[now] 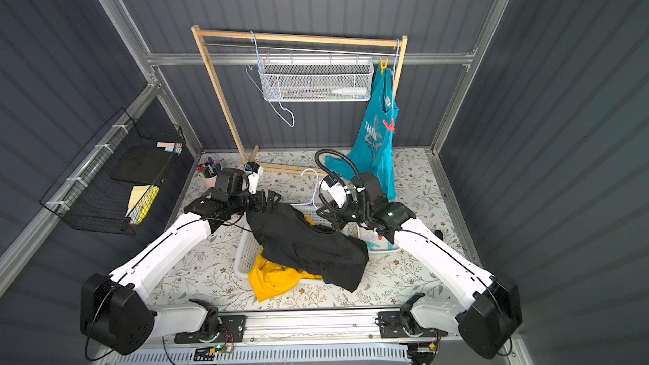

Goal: Remove the clothespins securing t-shirts to the hanger
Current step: Pick up the hanger from the basket, then remove the T-shirt from the hanger.

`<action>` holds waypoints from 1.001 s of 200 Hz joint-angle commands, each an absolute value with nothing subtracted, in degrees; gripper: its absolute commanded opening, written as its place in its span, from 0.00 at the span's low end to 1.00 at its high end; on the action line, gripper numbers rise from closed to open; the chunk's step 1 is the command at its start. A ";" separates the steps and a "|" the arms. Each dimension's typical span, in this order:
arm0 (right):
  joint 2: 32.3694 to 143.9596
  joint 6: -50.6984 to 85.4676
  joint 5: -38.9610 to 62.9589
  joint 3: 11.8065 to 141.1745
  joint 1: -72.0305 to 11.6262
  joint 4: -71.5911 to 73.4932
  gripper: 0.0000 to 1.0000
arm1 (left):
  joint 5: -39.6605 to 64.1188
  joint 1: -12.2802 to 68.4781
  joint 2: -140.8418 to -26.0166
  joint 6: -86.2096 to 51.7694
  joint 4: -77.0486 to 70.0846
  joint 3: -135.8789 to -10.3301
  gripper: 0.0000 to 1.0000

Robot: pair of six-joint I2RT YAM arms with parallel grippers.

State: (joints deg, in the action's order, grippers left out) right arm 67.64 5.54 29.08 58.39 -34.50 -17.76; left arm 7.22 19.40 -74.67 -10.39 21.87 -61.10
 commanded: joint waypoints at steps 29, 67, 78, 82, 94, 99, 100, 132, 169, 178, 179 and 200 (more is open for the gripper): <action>60.08 7.82 25.69 53.65 -34.52 -12.57 0.00 | 5.62 19.24 -73.85 -5.73 32.93 -68.77 1.00; 54.55 7.36 25.11 51.32 -34.52 -12.36 0.00 | 3.28 19.24 -69.57 -7.07 34.45 -66.73 1.00; 52.98 6.95 24.40 50.82 -34.52 -12.97 0.00 | 2.37 19.21 -68.68 -7.34 35.28 -66.36 1.00; 52.40 6.93 23.90 50.60 -34.48 -13.21 0.00 | 2.02 19.25 -68.39 -7.38 35.66 -66.36 1.00; 50.81 7.21 22.68 49.98 -34.54 -14.01 0.00 | 1.73 19.25 -67.77 -7.40 37.04 -66.43 1.00; 50.17 7.14 22.55 49.72 -34.49 -14.13 0.00 | 2.03 19.24 -67.48 -7.08 37.49 -66.56 1.00; 50.04 7.13 22.48 49.60 -34.51 -14.18 0.00 | 2.11 19.24 -67.40 -7.06 37.55 -66.55 1.00; 46.58 8.01 22.08 47.06 -34.46 -13.35 0.00 | 5.80 19.24 -66.05 -3.13 40.55 -67.02 1.00; 44.42 9.27 22.01 45.18 -34.49 -11.98 0.00 | 10.03 19.22 -65.91 0.00 41.43 -64.51 1.00; 44.14 9.27 22.02 45.10 -34.48 -12.09 0.00 | 12.59 19.24 -65.99 0.14 40.29 -63.37 0.99; 44.13 9.34 22.08 45.09 -34.51 -12.11 0.00 | 12.88 19.25 -65.95 0.16 40.14 -63.24 0.99; 43.25 9.23 21.76 45.16 -34.53 -12.37 0.00 | 15.60 19.25 -66.57 0.20 37.67 -61.36 0.94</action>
State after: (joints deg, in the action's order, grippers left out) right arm 44.84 8.19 22.20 45.10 -34.54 -14.17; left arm 10.26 19.38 -66.63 -1.83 38.96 -63.66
